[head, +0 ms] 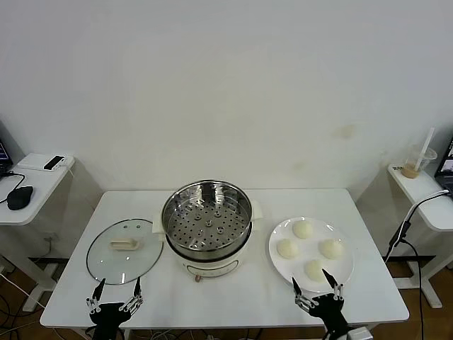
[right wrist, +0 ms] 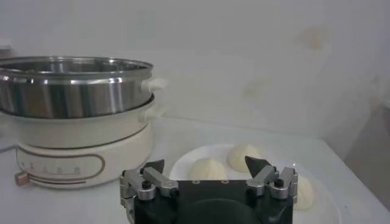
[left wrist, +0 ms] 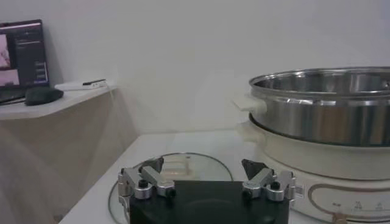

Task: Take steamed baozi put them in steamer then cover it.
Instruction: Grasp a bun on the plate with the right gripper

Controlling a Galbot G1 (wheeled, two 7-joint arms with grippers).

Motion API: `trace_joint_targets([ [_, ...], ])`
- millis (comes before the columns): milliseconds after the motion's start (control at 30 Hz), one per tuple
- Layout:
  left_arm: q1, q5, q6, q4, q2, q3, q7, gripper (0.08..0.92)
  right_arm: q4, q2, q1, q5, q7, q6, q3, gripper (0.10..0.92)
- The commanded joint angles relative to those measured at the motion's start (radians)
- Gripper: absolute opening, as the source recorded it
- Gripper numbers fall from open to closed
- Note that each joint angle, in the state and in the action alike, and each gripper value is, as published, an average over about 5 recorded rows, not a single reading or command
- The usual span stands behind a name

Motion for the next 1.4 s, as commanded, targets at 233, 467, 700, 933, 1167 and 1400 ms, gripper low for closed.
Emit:
trace_joint_targets([
  [233,-0.010,0.123,0.020,-0.057,-0.006,0.007,0.064,0.823,-0.014,-0.152,0.186,-0.256,-0.031,-0.132,0.118,0.823],
  [467,-0.019,0.155,0.003,-0.062,-0.023,0.006,0.069,0.823,-0.127,-0.415,0.348,-0.440,-0.185,-0.198,0.117,0.823],
  [700,-0.019,0.158,-0.007,-0.069,-0.027,0.002,0.060,0.823,-0.302,-0.657,0.615,-0.516,-0.395,-0.216,-0.074,0.823],
  [933,-0.033,0.148,-0.003,-0.066,-0.019,-0.014,0.053,0.823,-0.544,-0.831,1.108,-0.458,-0.638,-0.166,-0.555,0.823],
  [1167,-0.052,0.120,-0.004,-0.043,-0.018,-0.031,0.040,0.823,-0.742,-0.784,1.554,-0.377,-0.872,-0.121,-1.062,0.823],
  [1400,-0.066,0.104,0.000,-0.032,-0.013,-0.043,0.037,0.823,-0.864,-0.675,1.667,-0.312,-0.978,-0.105,-1.251,0.823],
])
